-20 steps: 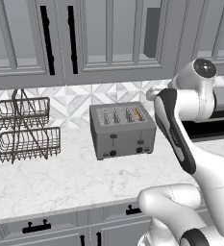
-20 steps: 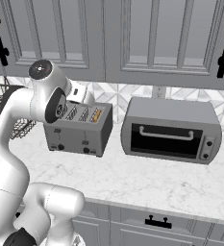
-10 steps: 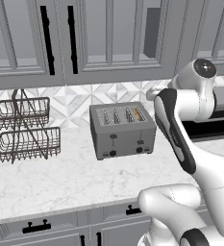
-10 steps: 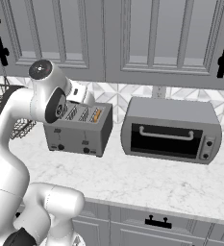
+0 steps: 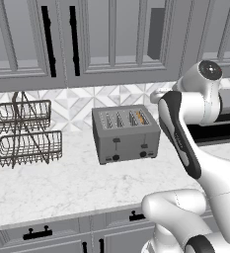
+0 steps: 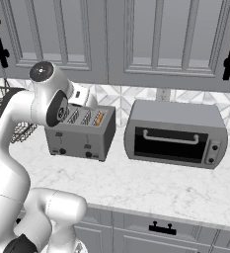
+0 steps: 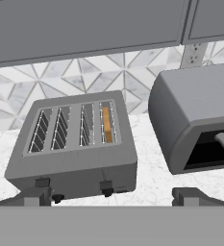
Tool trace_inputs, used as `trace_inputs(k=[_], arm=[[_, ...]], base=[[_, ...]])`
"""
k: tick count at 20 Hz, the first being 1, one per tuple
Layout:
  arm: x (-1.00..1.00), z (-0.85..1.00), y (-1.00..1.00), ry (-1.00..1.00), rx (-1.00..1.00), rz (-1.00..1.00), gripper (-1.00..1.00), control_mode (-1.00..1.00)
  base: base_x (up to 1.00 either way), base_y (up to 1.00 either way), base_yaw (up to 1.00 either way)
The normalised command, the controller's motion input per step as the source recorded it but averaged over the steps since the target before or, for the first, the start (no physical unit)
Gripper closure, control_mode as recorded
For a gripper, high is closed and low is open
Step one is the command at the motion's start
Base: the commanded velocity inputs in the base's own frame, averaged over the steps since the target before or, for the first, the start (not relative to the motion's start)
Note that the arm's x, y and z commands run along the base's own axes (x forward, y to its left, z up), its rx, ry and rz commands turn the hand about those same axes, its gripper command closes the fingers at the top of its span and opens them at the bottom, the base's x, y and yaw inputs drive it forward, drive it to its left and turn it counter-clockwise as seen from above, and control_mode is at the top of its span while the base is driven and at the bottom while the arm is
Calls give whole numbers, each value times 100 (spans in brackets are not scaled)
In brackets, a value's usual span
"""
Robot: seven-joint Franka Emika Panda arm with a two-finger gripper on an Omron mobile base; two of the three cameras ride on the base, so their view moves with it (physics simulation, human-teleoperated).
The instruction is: Start the toaster. Once the lever pops up, take the bread to the plate on the dining counter.
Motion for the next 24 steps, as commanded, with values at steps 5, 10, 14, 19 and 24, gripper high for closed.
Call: trace_inputs(k=[5,10,14,19,24], arm=[[0,0,0,0,0,0,-100,-100],[0,0,0,0,0,0,-100,-100],[0,0,0,0,0,0,-100,-100],[0,0,0,0,0,0,-100,-100],[0,0,0,0,0,0,-100,-100]], base=[[0,0,0],[0,0,0],[0,0,0],[0,0,0],[0,0,0]])
